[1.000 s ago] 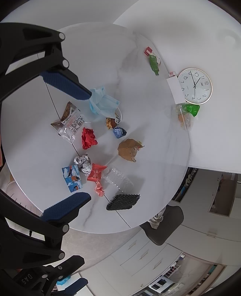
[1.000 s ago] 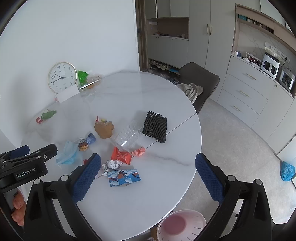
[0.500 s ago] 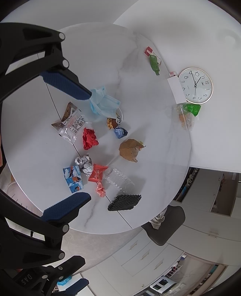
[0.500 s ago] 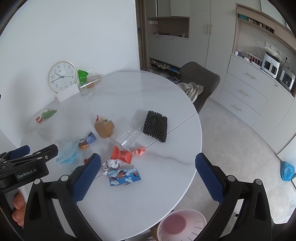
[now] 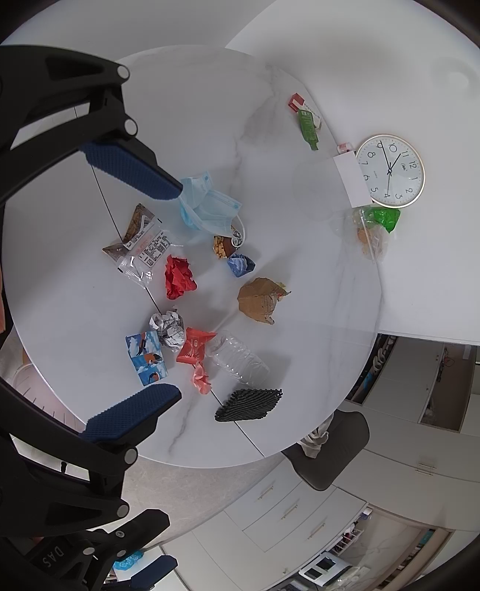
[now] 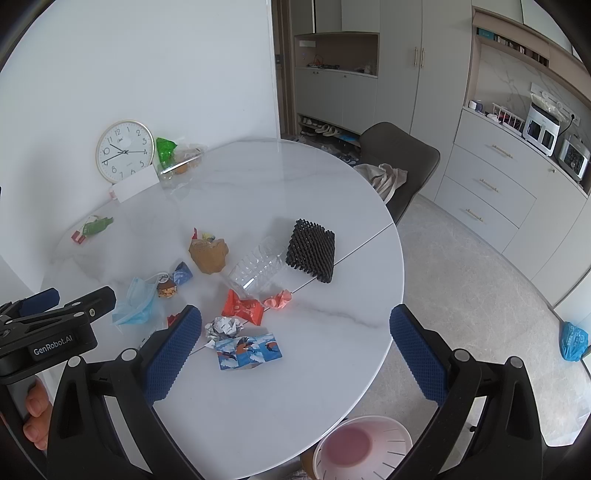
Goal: Collect trash
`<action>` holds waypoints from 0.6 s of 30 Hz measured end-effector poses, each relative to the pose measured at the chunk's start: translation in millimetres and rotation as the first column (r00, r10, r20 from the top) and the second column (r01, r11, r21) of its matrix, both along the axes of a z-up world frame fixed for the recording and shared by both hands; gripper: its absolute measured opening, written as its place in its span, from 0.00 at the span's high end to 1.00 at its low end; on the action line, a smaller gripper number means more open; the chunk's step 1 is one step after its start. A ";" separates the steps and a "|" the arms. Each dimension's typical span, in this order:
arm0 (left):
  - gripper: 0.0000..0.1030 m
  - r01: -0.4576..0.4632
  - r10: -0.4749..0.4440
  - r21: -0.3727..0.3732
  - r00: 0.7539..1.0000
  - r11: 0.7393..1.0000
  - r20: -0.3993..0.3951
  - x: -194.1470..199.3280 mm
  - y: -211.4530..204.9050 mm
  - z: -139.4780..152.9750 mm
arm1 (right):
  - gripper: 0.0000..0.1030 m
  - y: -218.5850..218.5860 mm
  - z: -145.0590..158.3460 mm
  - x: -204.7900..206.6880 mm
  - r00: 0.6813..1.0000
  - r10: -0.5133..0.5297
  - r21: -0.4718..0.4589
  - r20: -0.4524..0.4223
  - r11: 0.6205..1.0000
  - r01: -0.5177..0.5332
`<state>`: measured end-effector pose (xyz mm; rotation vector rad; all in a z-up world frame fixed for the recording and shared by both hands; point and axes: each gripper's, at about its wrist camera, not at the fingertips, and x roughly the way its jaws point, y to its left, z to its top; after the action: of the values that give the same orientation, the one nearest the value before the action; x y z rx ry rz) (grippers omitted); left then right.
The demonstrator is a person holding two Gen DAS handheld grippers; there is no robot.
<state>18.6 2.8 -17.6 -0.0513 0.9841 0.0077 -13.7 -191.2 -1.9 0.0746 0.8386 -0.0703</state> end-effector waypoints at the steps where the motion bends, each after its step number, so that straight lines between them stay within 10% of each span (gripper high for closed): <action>1: 0.07 -0.001 0.001 0.000 1.000 1.000 0.000 0.2 -0.2 0.1 | 0.02 -0.6 0.9 0.6 1.000 0.000 -0.001 0.000 1.000 0.000; 18: 0.07 0.103 -0.105 -0.084 0.994 0.991 -0.025 13.5 31.5 -29.0 | 0.02 -1.4 -22.1 -1.2 1.000 -0.007 0.014 0.012 1.000 0.007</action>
<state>32.1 34.2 -46.6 -0.0758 1.0153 -0.1282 -14.9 -192.6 -24.0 0.0909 0.8268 -0.0705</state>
